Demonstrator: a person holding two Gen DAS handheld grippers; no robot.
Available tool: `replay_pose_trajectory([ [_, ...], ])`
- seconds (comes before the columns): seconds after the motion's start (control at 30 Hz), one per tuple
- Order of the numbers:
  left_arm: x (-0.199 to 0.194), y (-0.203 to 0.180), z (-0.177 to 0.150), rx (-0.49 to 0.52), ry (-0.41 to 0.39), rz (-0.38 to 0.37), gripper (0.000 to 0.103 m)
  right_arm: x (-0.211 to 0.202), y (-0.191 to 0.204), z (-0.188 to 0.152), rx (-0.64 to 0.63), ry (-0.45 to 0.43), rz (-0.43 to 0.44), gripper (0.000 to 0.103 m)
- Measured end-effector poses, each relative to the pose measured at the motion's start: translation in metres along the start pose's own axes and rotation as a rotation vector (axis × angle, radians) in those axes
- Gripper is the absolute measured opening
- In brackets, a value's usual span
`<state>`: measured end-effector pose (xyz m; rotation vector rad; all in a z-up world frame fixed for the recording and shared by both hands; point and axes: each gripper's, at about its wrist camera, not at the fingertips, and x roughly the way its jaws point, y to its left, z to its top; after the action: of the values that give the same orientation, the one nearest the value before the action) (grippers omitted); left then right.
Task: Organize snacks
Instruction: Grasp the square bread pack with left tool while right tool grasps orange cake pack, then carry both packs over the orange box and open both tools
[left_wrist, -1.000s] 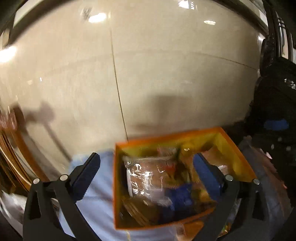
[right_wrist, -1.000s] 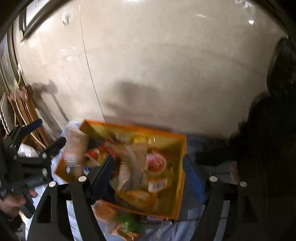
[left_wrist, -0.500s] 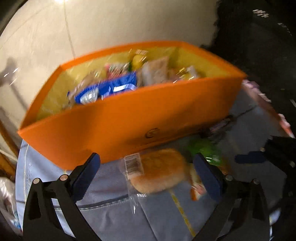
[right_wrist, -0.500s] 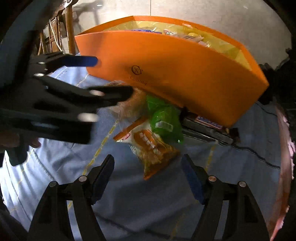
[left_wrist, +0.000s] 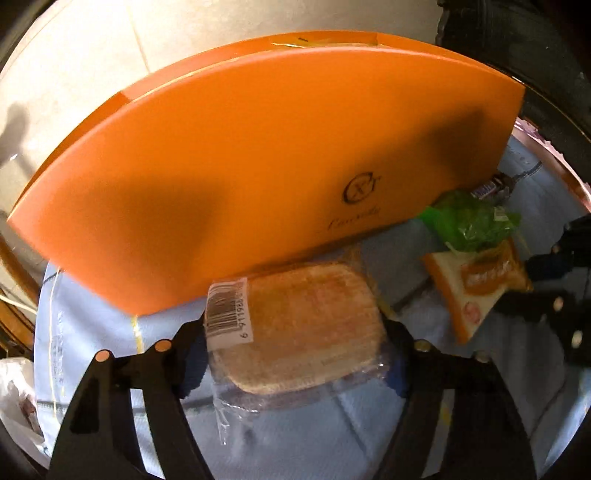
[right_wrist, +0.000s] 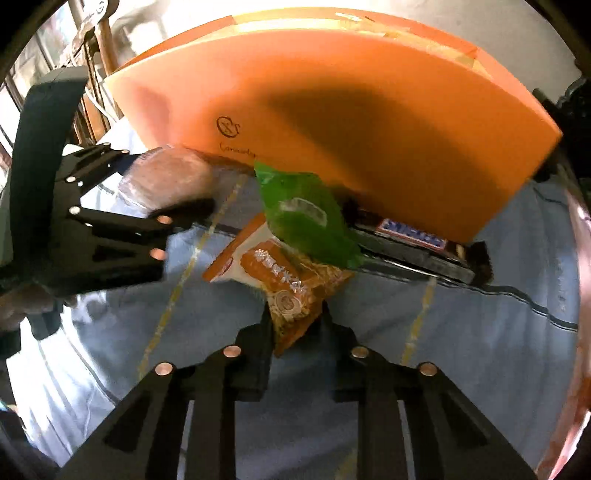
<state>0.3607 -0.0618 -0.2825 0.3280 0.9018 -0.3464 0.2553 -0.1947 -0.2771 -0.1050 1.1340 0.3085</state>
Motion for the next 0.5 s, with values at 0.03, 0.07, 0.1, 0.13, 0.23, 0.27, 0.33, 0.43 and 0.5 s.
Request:
replay_pose_trajectory([
  [0.03,-0.005,0.004,-0.005,-0.014,-0.015,-0.015,0.072,-0.004,-0.003,-0.002,0.023,-0.014,0.011,0.021],
  [0.07,-0.011,0.009,-0.010,-0.025,-0.027,-0.024,0.072,-0.008,-0.005,-0.004,0.052,-0.030,0.030,0.010],
  [0.1,-0.016,0.014,-0.013,-0.039,-0.042,-0.040,0.072,-0.012,-0.007,-0.006,0.074,-0.040,0.050,0.010],
  [0.13,-0.021,0.018,-0.016,-0.042,-0.053,-0.042,0.072,-0.015,-0.008,-0.007,0.087,-0.052,0.063,0.009],
  [0.23,-0.044,0.022,-0.023,-0.050,-0.094,-0.054,0.072,-0.022,-0.018,-0.012,0.089,-0.061,0.061,0.008],
  [0.27,-0.051,0.025,-0.025,-0.058,-0.104,-0.056,0.072,-0.026,-0.015,-0.014,0.090,-0.065,0.062,0.008],
  [0.33,-0.064,0.029,-0.031,-0.088,-0.112,-0.067,0.072,-0.033,-0.011,-0.018,0.094,-0.072,0.087,0.009],
  [0.43,-0.079,0.032,-0.035,-0.142,-0.103,-0.089,0.072,-0.040,-0.014,-0.023,0.053,-0.092,0.033,0.068],
  [0.5,-0.086,0.037,-0.041,-0.181,-0.091,-0.103,0.072,-0.037,0.001,-0.013,-0.062,-0.133,-0.050,0.079],
])
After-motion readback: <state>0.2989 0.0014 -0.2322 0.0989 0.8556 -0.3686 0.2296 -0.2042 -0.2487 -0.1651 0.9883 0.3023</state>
